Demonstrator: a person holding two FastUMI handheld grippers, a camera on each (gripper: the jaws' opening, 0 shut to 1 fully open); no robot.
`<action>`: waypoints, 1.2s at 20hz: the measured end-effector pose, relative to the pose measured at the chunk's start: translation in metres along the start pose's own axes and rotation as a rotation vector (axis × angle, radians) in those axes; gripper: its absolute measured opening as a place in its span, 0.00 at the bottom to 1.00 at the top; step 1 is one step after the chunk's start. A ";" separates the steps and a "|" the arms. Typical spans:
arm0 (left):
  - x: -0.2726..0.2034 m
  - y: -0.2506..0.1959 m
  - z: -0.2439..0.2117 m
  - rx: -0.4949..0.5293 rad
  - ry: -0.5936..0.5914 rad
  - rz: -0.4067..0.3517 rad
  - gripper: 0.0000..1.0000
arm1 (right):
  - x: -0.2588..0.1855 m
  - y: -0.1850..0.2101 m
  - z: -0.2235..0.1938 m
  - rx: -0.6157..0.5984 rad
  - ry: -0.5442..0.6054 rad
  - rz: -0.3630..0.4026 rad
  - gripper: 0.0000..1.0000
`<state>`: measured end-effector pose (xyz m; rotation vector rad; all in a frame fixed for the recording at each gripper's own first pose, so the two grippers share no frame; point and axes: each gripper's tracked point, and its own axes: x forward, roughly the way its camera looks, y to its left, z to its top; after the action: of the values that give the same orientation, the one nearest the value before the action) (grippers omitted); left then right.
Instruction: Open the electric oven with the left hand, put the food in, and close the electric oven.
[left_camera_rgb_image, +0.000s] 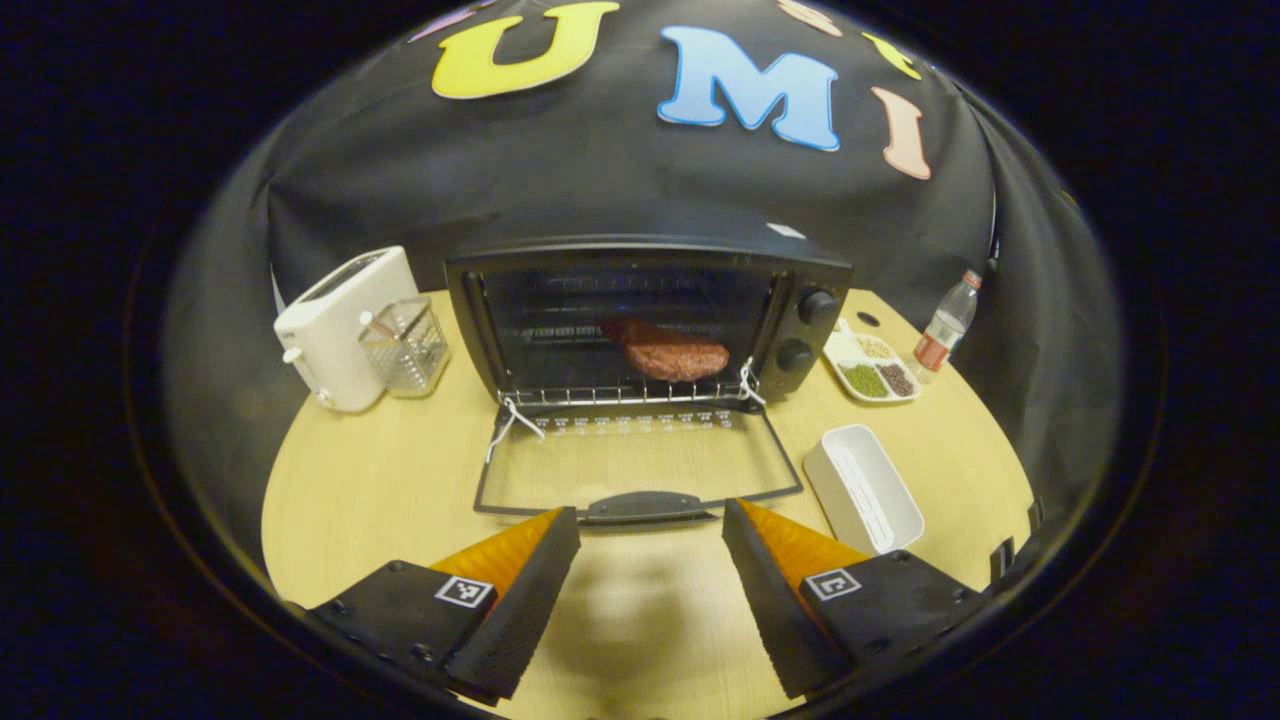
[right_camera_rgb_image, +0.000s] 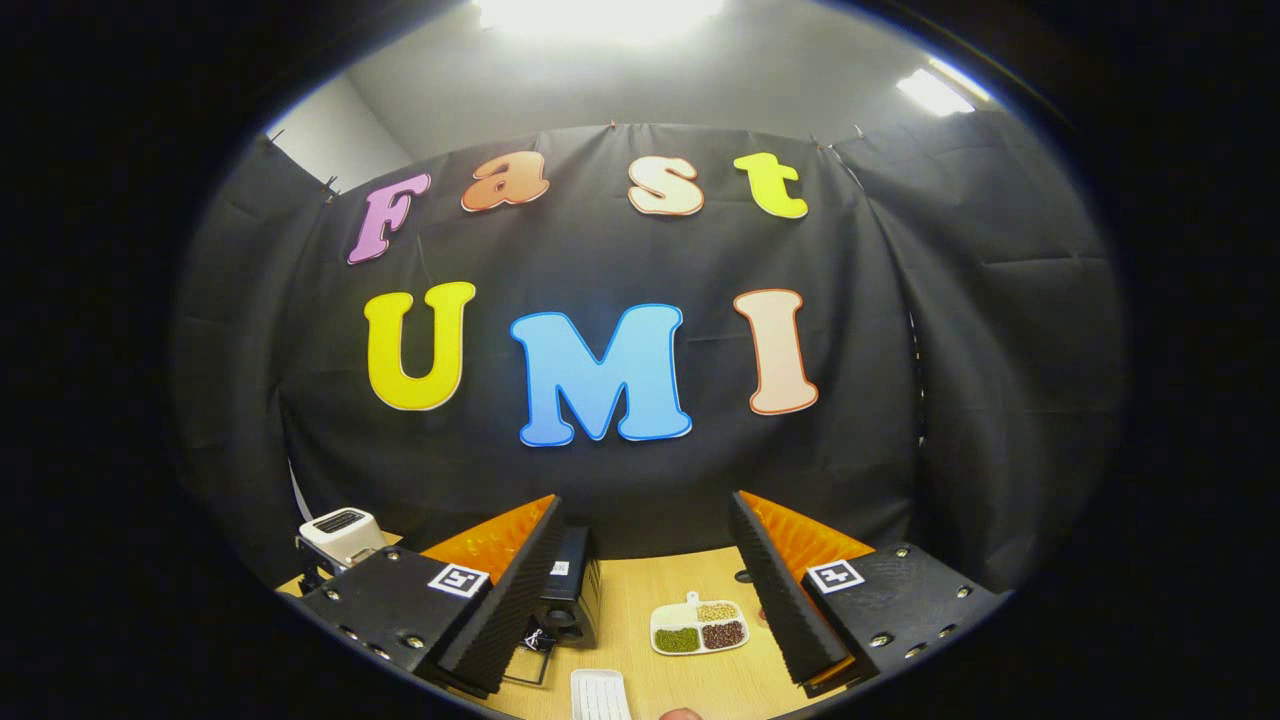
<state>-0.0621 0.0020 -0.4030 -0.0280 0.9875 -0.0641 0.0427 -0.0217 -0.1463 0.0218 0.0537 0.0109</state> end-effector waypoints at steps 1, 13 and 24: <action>0.010 0.002 -0.007 -0.003 0.026 0.001 0.97 | 0.000 -0.003 -0.003 0.001 0.005 -0.005 0.95; 0.060 0.008 -0.046 0.049 0.229 0.039 0.97 | 0.000 -0.034 -0.001 0.007 0.009 -0.071 1.00; 0.086 0.009 -0.055 0.002 0.318 0.040 1.00 | 0.001 -0.039 -0.007 -0.005 0.036 -0.094 1.00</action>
<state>-0.0608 0.0051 -0.5051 0.0048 1.3057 -0.0330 0.0432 -0.0606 -0.1545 0.0141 0.0906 -0.0827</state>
